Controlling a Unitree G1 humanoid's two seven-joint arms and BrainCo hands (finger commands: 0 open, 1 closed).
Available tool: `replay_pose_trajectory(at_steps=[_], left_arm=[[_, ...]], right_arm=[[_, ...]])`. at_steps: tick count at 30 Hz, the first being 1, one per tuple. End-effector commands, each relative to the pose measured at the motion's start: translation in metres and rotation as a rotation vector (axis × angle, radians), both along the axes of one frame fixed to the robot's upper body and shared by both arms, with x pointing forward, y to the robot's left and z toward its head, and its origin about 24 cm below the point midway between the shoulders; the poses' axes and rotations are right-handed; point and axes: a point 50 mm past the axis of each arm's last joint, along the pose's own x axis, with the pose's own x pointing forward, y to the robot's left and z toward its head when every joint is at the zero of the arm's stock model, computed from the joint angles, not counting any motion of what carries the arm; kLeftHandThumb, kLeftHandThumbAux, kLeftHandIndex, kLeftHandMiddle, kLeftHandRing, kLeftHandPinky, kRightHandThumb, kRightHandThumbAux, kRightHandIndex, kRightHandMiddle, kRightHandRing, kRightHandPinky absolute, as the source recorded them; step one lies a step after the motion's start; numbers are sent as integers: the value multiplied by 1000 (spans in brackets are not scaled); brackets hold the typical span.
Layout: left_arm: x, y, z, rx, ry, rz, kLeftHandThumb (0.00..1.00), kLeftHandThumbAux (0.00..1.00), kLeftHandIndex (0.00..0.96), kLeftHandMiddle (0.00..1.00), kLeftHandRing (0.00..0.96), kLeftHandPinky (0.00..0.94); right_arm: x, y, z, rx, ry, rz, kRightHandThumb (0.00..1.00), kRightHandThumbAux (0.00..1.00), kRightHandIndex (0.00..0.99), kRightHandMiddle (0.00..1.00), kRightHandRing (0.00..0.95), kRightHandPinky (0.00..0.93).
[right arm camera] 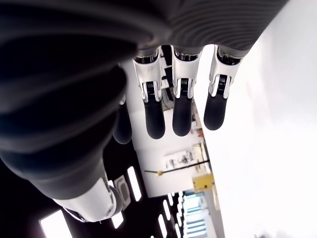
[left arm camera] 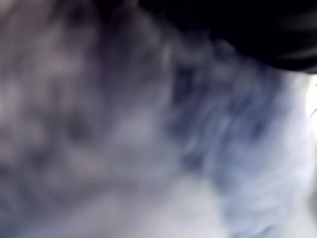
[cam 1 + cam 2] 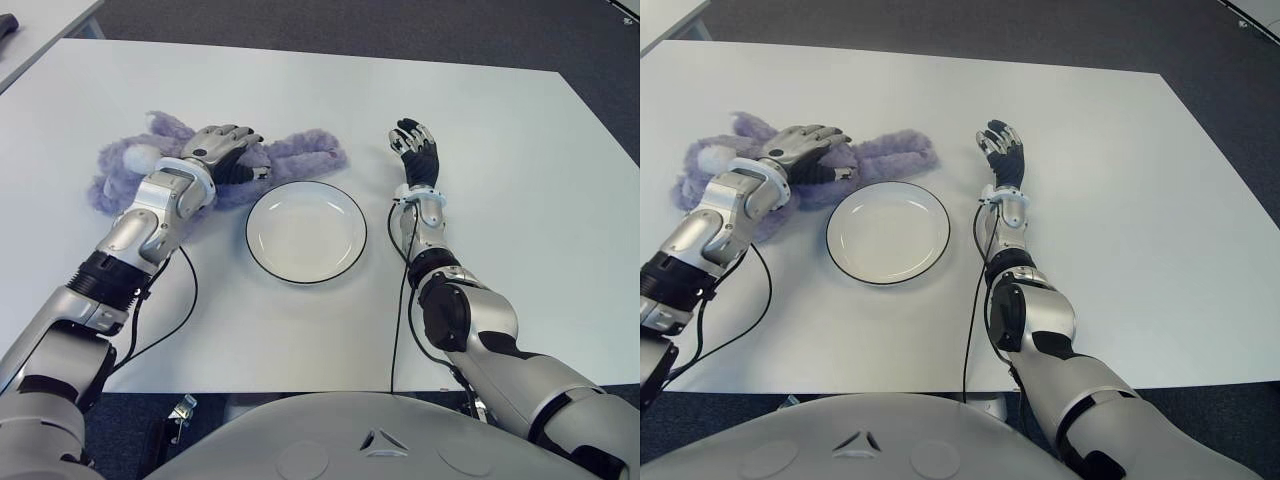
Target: Put the doll into the plate.
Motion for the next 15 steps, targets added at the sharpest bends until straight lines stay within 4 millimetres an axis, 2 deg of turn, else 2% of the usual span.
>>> replay_pose_trajectory(at_steps=[1,7,15], left_arm=[[-5,12,-40,-4,128,60,368,162,0,0,0,33],[-4,14,-43,-16,89,72,375,179,0,0,0,59],[-1,15,-48,-16,56,86,372,183,0,0,0,44]], right_arm=[[-79,-3,-103,93,365,-51,307,823,250,233,200,225],[-79,-4,-103,82,366,-53,305,821,256,233,197,218],[-79,-4,-102,88,359,-53,301,826,261,233,198,217]])
